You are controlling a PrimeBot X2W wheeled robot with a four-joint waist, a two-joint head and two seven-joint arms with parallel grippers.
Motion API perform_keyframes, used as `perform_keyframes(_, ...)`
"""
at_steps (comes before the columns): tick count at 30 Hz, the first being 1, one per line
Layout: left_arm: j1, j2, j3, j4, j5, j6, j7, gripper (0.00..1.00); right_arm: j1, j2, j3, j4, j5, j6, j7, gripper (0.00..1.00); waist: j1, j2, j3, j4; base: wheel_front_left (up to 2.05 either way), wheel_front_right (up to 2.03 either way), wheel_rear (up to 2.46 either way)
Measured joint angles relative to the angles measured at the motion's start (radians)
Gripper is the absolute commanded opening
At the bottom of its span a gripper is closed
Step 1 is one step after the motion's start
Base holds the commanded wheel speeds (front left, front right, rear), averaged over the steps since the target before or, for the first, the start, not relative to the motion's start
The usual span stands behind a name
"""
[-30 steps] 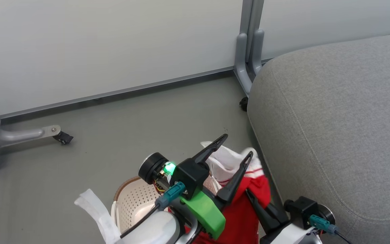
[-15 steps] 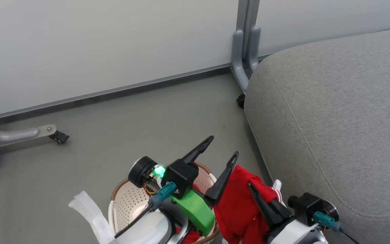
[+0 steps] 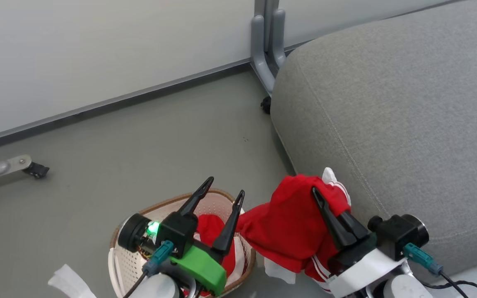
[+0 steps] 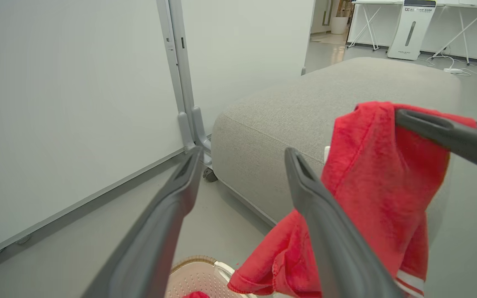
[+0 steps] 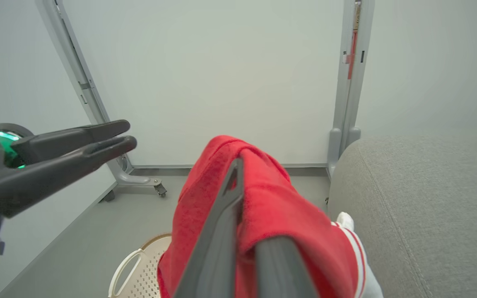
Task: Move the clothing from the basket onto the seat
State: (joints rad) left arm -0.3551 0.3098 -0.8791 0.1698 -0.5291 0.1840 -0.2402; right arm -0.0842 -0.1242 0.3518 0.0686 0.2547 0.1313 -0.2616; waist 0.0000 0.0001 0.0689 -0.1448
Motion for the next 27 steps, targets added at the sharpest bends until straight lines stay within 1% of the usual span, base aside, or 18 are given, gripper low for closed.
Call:
perform_keyframes(5,0.061,0.013,0.046,-0.019,0.004,0.002,-0.018,1.00,-0.002,-0.006,-0.027,-0.068,-0.017,0.000,0.000,0.00,0.0000,0.0000,0.030,-0.061,0.00,0.00,0.00)
perform_keyframes(9,0.102,0.014,0.099,-0.072,0.053,0.009,-0.023,1.00,0.000,-0.006,-0.058,-0.125,-0.030,0.000,0.000,0.00,0.0000,0.0000,0.056,-0.112,0.00,0.00,0.00)
perform_keyframes(12,0.135,0.023,0.121,-0.093,0.098,0.006,-0.024,1.00,0.001,0.000,-0.084,-0.169,-0.038,0.000,0.000,0.00,0.0000,0.0000,0.080,-0.149,0.00,0.00,0.00)
perform_keyframes(15,0.161,0.030,0.155,-0.111,0.110,0.001,-0.024,1.00,-0.019,0.004,-0.105,-0.190,-0.041,0.000,0.000,0.00,0.0000,0.0000,0.110,-0.183,0.00,0.00,0.00)
perform_keyframes(18,0.165,0.053,0.168,-0.131,0.132,-0.006,-0.024,1.00,-0.106,0.000,-0.159,-0.203,-0.031,0.000,0.000,0.00,0.0000,0.0000,0.152,-0.211,0.00,0.00,0.00)
perform_keyframes(20,0.164,0.075,0.167,-0.142,0.154,-0.016,-0.024,1.00,-0.193,-0.026,-0.203,-0.201,-0.037,0.000,0.000,0.00,0.0000,0.0000,0.188,-0.228,0.00,0.00,0.00)
perform_keyframes(22,0.154,0.098,0.165,-0.157,0.168,-0.021,-0.013,1.00,-0.279,-0.038,-0.255,-0.195,-0.036,0.000,0.000,0.00,0.0000,0.0000,0.225,-0.242,0.00,0.00,0.00)
perform_keyframes(25,0.116,0.128,0.165,-0.194,0.184,-0.031,0.022,1.00,-0.422,-0.089,-0.332,-0.170,-0.047,0.000,0.000,0.00,0.0001,0.0000,0.289,-0.256,0.00,0.00,0.00)
perform_keyframes(27,0.088,0.145,0.163,-0.225,0.200,-0.040,0.048,1.00,-0.516,-0.136,-0.390,-0.148,-0.056,0.000,0.000,0.00,0.0001,0.0000,0.339,-0.261,0.00,0.00,0.00)
